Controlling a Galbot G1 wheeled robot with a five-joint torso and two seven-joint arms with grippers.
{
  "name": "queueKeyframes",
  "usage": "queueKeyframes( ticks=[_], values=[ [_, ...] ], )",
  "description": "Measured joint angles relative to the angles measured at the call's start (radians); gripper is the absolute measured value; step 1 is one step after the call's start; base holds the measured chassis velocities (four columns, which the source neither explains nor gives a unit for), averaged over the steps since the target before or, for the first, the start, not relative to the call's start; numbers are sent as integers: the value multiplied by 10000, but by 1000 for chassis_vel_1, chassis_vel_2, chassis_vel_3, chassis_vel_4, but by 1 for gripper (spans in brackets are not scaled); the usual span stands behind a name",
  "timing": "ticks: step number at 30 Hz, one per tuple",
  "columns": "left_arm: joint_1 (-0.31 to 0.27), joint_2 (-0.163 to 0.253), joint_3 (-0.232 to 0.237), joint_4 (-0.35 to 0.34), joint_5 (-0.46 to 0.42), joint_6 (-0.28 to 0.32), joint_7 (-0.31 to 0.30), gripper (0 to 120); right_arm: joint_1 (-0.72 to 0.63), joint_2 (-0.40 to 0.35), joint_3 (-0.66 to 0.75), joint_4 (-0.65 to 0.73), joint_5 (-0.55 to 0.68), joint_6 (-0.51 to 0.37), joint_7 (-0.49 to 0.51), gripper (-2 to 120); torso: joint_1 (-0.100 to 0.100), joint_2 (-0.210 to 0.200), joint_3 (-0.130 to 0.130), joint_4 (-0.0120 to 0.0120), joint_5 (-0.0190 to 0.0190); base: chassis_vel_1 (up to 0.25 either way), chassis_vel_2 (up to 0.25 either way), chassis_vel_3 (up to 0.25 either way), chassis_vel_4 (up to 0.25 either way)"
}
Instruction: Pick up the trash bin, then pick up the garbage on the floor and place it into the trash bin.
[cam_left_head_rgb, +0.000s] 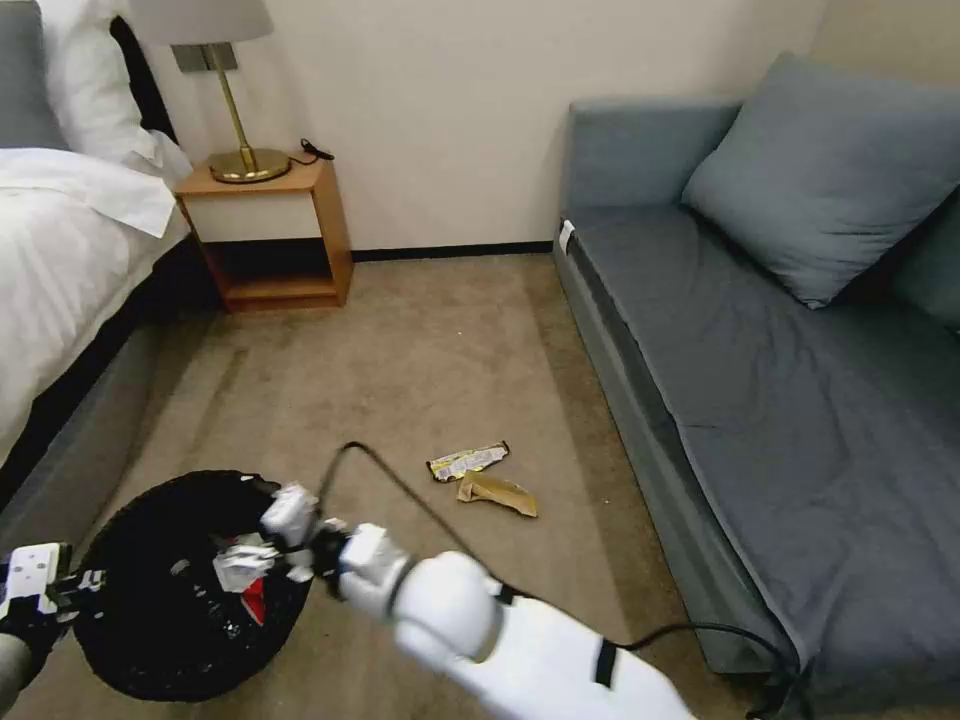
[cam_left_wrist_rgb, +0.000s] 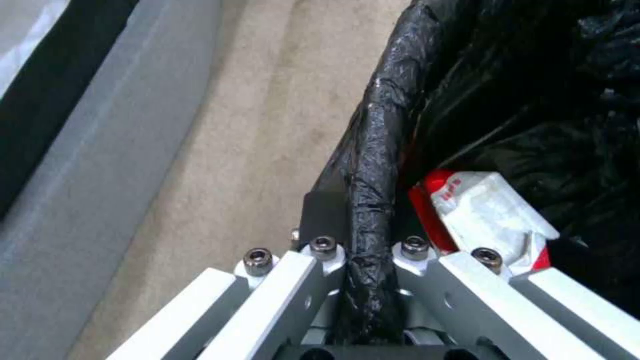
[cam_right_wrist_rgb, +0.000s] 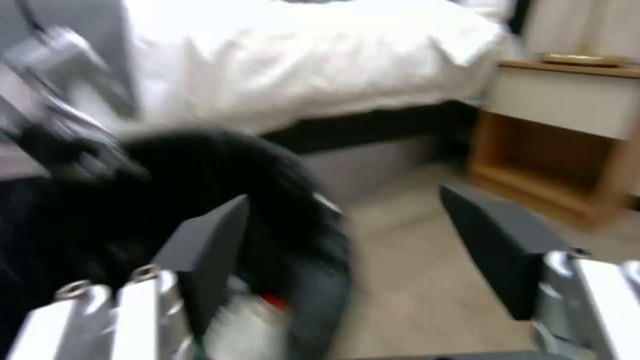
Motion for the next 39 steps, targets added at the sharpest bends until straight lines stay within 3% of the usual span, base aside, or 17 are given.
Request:
queueKeyframes(
  ticks=[4, 8, 18, 32, 39],
  values=[
    [-7, -26, 0, -1, -1, 0, 0, 3, -441, -692, 604, 108, -114, 421, -210, 90, 0, 0, 0, -3, 0, 0, 0, 0, 0],
    [-58, 46, -2, 114, -65, 0, 1, 3, -1444, -1583, 1751, -75, -519, 1585, -572, 99, -1, 0, 1, -1, 0, 0, 0, 0, 0],
    [-105, 4, 46, 41, -120, 29, -1, 3, -2130, -1803, 2464, -180, -403, 2132, -752, 100, -1, 1, 0, 2, -1, 0, 0, 0, 0],
    [27, -18, -128, 71, -108, 5, 6, 3, -1995, -1943, 2114, -516, -512, 1455, -884, 100, -1, 1, 0, 2, -5, -140, 134, 142, -143],
    [120, -42, -242, 126, -114, -20, 52, 3, -1688, -2132, 1760, -835, -943, -244, -772, 100, 0, 0, 4, -3, -2, -209, 190, 185, -213]
  ],
)
